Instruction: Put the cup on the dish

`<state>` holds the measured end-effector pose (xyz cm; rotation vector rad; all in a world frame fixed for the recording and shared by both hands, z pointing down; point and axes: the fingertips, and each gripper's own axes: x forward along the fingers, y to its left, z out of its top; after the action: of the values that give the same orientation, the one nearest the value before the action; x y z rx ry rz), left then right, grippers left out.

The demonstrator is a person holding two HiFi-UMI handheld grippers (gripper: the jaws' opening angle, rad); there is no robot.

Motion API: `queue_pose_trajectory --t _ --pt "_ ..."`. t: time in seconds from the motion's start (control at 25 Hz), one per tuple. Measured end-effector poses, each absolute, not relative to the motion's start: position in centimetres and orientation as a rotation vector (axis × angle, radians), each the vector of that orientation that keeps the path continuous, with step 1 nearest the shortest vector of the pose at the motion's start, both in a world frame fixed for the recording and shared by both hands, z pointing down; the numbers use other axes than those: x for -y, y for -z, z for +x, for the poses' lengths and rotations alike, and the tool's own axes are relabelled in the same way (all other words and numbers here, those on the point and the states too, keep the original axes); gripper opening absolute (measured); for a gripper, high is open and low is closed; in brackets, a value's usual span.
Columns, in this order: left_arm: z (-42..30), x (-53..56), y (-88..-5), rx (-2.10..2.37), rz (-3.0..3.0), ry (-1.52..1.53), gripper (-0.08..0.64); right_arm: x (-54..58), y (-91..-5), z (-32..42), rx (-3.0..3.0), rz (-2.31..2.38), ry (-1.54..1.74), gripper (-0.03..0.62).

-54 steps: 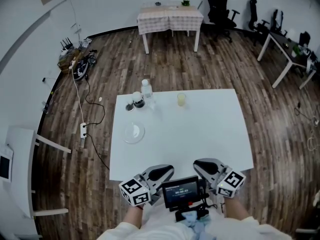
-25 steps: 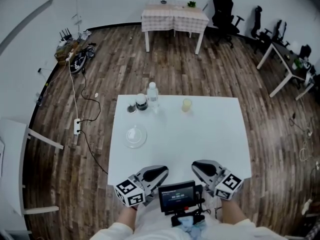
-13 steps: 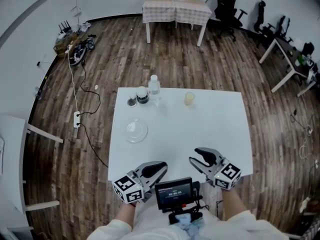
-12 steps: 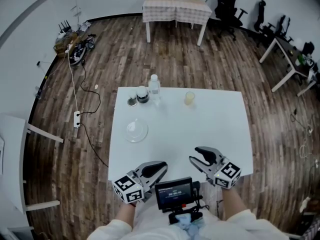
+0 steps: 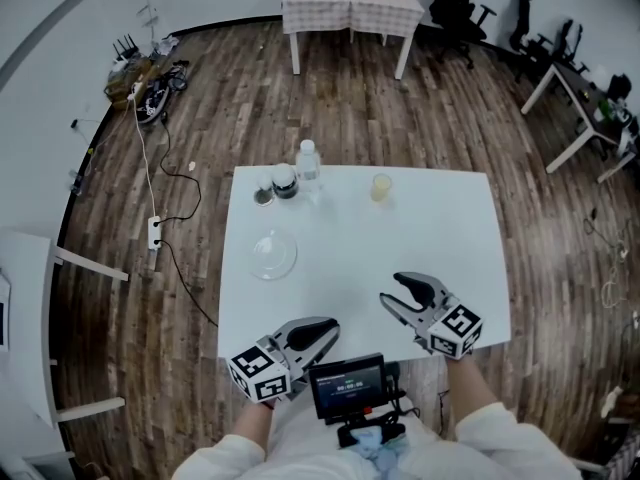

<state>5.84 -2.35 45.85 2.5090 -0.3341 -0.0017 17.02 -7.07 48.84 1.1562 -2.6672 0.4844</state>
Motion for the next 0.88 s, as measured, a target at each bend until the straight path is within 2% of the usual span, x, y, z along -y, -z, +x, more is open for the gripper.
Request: queue_pose_trajectory --t 0.88 --pt "7.1 2.9 -48.8 0.315 2.462 -0.107 0.026 14.5 -54.5 21.6 2.521 1.203 -0.510 0.225"
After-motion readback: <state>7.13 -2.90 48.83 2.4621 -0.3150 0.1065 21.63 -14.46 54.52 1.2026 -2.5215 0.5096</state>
